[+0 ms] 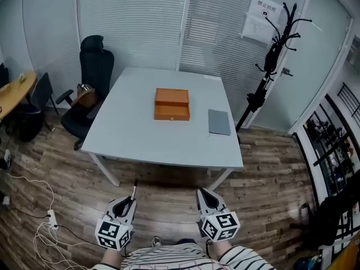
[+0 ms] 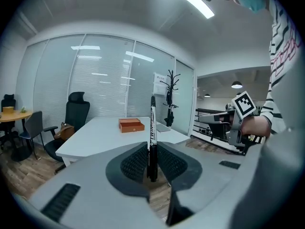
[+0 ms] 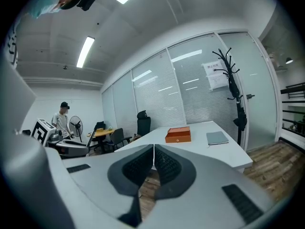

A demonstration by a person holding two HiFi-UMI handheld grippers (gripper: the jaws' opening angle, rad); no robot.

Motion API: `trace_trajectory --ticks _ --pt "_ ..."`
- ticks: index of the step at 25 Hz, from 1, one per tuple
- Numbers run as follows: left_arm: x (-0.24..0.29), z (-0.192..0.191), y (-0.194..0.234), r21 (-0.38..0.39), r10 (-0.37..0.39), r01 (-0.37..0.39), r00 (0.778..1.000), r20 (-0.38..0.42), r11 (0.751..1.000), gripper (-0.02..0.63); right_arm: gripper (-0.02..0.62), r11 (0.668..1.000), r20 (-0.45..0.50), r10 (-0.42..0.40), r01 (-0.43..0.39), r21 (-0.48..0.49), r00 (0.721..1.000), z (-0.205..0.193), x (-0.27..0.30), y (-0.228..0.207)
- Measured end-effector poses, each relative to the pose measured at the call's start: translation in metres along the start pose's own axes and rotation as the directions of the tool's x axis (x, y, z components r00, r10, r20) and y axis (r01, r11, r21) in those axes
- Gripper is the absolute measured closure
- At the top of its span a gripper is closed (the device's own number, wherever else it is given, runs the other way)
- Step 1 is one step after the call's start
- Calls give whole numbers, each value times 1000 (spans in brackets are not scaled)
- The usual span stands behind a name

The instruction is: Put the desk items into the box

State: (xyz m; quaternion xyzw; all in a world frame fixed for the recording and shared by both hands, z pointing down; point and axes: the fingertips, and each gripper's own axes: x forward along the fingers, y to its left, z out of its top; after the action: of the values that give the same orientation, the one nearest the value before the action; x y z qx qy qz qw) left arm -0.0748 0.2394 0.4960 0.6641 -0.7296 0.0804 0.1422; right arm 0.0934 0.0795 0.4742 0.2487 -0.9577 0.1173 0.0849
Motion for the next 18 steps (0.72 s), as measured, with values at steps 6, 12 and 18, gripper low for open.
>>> trace_trajectory --ticks 6,12,18 --pt "18 -4 25 -24 -16 16 1000 -9 1000 532 569 1000 -19 -17 16 -3 1000 -1 28 2" --pt "47 -1 44 -34 -10 10 1000 -20 999 532 569 1000 -25 -12 13 8 1000 3 65 -15" --pt "100 17 64 -28 3 -4 1000 -25 1000 532 569 1000 -29 26 -26 -2 999 17 117 -41"
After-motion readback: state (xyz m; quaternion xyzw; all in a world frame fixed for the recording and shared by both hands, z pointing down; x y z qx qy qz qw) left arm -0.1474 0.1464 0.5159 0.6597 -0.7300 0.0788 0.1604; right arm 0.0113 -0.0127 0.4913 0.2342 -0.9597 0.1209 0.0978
